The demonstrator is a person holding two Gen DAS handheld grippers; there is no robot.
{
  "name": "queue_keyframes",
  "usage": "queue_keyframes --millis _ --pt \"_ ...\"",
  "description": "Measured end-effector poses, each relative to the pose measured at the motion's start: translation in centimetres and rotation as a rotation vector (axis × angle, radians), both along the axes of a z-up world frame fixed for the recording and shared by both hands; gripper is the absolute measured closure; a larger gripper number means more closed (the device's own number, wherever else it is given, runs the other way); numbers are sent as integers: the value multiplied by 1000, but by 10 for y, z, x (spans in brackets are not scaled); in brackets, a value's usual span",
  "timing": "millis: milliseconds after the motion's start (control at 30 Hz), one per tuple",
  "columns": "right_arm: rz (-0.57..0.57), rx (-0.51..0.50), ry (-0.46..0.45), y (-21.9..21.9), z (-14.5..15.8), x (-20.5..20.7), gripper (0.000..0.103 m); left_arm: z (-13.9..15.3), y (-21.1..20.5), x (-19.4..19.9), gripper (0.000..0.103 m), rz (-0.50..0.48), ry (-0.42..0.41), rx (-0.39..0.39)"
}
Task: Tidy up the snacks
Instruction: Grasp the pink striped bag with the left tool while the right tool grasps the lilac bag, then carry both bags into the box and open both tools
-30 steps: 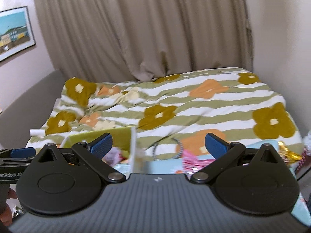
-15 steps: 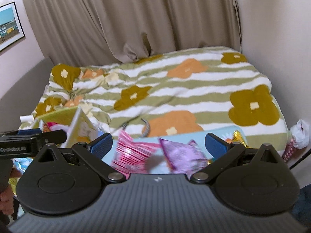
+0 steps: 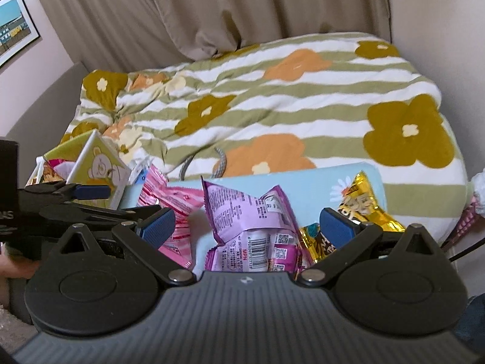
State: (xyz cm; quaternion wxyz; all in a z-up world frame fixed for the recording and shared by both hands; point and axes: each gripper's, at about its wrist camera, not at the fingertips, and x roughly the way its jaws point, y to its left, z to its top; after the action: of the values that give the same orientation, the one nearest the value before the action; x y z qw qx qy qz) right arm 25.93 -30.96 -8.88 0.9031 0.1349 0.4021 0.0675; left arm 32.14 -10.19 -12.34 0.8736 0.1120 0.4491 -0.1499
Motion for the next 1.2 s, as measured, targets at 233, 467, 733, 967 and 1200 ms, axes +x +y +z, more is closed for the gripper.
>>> queue_keyframes --millis 233,467,733,967,1200 --pt "38 6 41 8 -23 22 0 -26 -9 13 6 -5 66 13" --pt "58 12 87 14 -35 33 0 -41 -5 20 26 18 133 -32" --pt "79 -6 102 20 -40 38 0 -33 4 15 30 81 137 -95" --pt "98 -24 122 21 -50 45 0 -21 7 7 30 113 113 -107" --pt "124 -34 147 24 -62 50 0 -9 13 0 30 148 82 -115"
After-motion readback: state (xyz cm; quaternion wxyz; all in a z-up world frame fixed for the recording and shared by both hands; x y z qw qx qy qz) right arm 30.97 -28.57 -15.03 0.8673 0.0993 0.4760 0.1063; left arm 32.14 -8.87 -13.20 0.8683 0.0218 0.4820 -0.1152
